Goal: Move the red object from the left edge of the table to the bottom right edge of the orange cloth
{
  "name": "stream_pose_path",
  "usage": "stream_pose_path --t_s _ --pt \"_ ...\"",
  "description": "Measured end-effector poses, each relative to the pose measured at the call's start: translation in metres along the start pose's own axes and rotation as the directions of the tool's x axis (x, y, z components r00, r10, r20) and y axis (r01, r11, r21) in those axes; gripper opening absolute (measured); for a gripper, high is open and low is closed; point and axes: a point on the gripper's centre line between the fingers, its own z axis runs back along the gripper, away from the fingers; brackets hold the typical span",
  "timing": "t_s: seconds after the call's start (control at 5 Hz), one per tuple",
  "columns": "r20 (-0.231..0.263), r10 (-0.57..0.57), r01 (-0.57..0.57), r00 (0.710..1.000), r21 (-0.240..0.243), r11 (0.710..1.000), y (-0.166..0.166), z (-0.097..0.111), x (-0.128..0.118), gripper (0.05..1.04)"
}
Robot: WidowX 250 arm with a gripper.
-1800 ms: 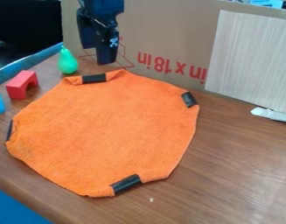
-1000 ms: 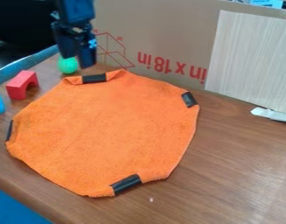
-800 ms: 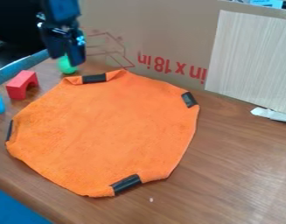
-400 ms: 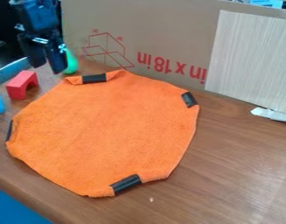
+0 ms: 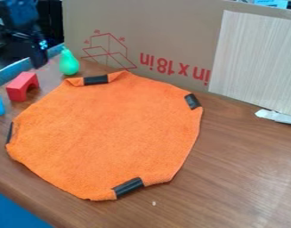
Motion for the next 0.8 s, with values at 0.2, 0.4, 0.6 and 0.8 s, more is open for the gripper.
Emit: stream_pose_path --t_s 0.2,0.4,0.6,0.8 --pt "-0.005 0.052 -0.052 0.999 0.028 0.998 0.022 -0.005 0.001 1.000" --pt "-0.025 0.118 -0.117 0.993 0.044 0.992 0.038 -0.020 -0.001 1.001" --pt "-0.033 0.173 -0.170 0.984 0.069 0.983 0.053 -0.034 -0.006 1.001" --pt "-0.019 0.178 -0.176 0.984 0.068 0.982 0.057 -0.038 -0.006 1.000"
